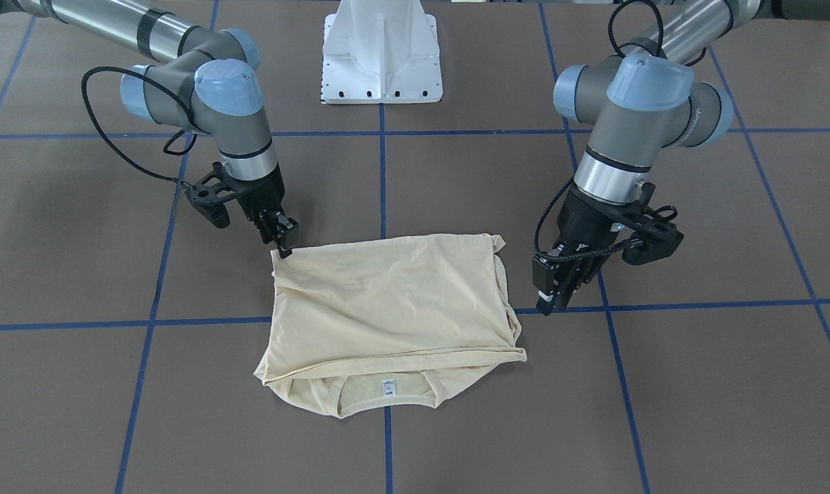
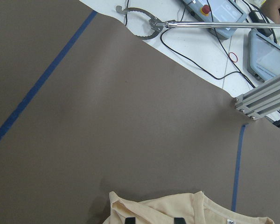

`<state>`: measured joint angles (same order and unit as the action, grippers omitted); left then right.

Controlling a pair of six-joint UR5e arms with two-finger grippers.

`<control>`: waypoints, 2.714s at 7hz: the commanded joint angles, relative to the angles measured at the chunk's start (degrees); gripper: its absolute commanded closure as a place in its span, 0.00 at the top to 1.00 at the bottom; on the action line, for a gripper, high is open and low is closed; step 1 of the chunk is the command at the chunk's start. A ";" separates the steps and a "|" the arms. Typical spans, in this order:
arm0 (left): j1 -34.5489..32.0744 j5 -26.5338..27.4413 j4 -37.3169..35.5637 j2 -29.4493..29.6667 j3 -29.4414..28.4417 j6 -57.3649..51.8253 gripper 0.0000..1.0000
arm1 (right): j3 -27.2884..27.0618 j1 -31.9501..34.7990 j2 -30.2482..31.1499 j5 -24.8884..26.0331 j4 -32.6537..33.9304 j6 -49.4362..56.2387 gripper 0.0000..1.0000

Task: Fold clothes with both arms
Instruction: 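Move the right gripper to the near corner of the folded shirt and grasp it, then drag the shirt corner with the right gripper toward the robot, rotating the shirt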

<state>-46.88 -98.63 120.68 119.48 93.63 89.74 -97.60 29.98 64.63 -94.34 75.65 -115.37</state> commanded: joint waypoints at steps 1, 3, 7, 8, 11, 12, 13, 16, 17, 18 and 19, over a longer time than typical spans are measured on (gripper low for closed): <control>0.12 1.76 0.00 -0.12 0.06 0.00 0.39 | 1.08 0.08 -1.17 0.29 0.02 -0.03 0.55; 0.38 2.82 0.00 -1.17 0.33 0.00 0.39 | 1.71 0.17 -2.06 0.65 0.02 -0.21 0.00; 0.65 3.09 0.00 -1.18 0.42 0.09 0.39 | 0.23 0.96 -2.06 0.03 0.81 0.50 0.00; 0.65 3.09 0.00 -1.18 0.85 0.09 0.39 | -3.18 1.31 -0.84 -0.06 1.86 0.41 0.00; 0.82 2.92 -0.35 -1.97 2.61 0.35 0.39 | -13.57 -9.90 2.41 0.03 12.76 -7.46 0.00; 0.82 2.83 -0.35 -1.97 2.87 0.35 0.39 | -17.85 -13.68 6.78 -0.23 12.77 -10.02 0.00; 0.82 2.48 -0.53 -2.05 4.18 0.35 0.39 | -21.28 -17.81 10.13 -0.32 12.85 -10.22 0.02; 2.05 -3.04 -3.17 -1.97 7.89 0.70 0.39 | -22.37 -26.18 10.78 -0.15 13.56 -18.48 0.99; 4.14 -3.32 -3.17 -2.14 7.80 0.88 0.42 | -24.55 -25.94 11.04 -0.49 13.65 -18.48 1.00; 5.38 -3.15 -3.08 -3.19 7.89 3.40 0.43 | -28.57 -22.97 12.78 -0.67 13.65 -18.14 1.00; 9.40 -1.06 -2.90 -5.37 8.84 6.21 0.48 | -28.35 -17.64 12.10 -1.02 13.56 -17.00 1.00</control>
<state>-41.05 -101.17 117.62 116.04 101.72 93.10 -124.61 7.56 76.66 -95.01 89.26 -133.26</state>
